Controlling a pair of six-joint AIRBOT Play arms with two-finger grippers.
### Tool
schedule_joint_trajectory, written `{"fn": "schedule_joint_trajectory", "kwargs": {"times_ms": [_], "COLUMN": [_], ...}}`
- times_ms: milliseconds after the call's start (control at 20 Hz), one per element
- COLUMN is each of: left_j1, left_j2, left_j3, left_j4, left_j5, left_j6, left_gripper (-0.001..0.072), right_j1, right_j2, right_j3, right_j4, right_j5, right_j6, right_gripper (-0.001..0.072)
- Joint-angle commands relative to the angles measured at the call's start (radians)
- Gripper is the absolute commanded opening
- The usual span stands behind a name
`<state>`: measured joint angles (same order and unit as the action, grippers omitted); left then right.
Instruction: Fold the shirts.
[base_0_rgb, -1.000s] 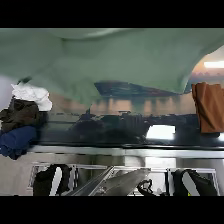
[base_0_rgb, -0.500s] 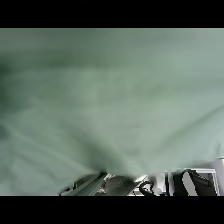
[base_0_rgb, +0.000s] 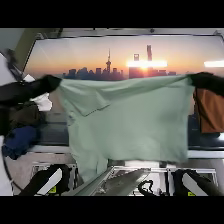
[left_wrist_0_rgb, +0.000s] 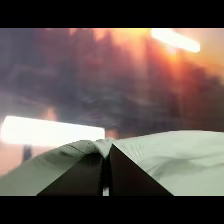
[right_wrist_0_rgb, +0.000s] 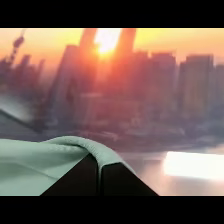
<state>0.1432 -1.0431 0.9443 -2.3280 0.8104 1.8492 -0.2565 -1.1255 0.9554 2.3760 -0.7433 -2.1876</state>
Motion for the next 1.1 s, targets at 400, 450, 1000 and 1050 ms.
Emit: {"fn": "schedule_joint_trajectory", "kwargs": {"times_ms": [400, 450, 1000, 1050], "left_j1": [-0.071, -0.072, -0.210, -0.217], "left_j2": [-0.802, -0.819, -0.817, -0.816], "left_j3": [0.698, 0.755, 0.852, 0.810], "left_j4": [0.064, 0.089, 0.614, 0.633], "left_j5": [0.005, 0.051, 0.485, 0.492], "left_j6": [-0.095, -0.127, -0.352, -0.360], "left_gripper": [0.0013, 0.0013, 0.0012, 0.0013], "right_j1": [0.007, 0.007, 0.053, 0.057], "right_j2": [-0.708, -0.717, -0.666, -0.674], "right_j3": [0.628, 0.663, 0.621, 0.620], "right_j4": [0.069, 0.061, -0.556, -0.595], "right_j5": [-0.080, -0.122, -0.323, -0.322], "right_j6": [0.145, 0.155, 0.360, 0.374], "right_gripper": [0.0017, 0.0017, 0.0016, 0.0016]}}
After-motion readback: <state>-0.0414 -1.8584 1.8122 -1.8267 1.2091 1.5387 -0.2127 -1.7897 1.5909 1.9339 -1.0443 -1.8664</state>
